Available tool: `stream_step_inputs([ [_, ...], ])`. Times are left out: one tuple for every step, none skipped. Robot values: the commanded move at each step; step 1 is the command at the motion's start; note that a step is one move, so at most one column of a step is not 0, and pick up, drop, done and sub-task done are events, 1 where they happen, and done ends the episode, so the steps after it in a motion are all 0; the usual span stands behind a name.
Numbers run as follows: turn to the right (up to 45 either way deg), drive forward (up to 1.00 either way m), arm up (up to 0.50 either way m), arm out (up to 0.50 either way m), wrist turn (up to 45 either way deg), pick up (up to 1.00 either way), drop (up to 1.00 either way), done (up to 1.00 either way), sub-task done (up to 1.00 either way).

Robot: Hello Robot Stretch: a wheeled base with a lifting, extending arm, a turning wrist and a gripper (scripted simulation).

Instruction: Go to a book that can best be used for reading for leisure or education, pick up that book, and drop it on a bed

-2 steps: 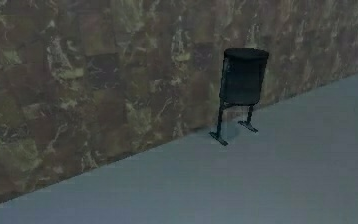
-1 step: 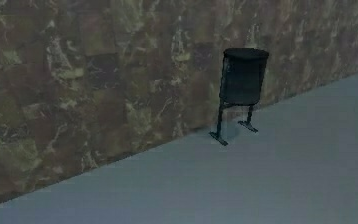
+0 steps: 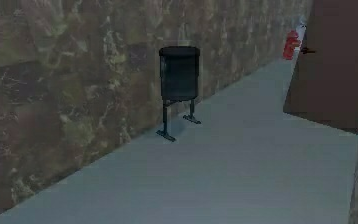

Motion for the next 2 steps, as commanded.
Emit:
stream_step_inputs([
  [-45.0, 0.00, 0.00, 0.00, 0.0, 0.00, 0.00, 0.00, 0.00],
  [-3.0, 0.00, 0.00, 0.00, 0.0, 0.00, 0.00, 0.00, 0.00],
])
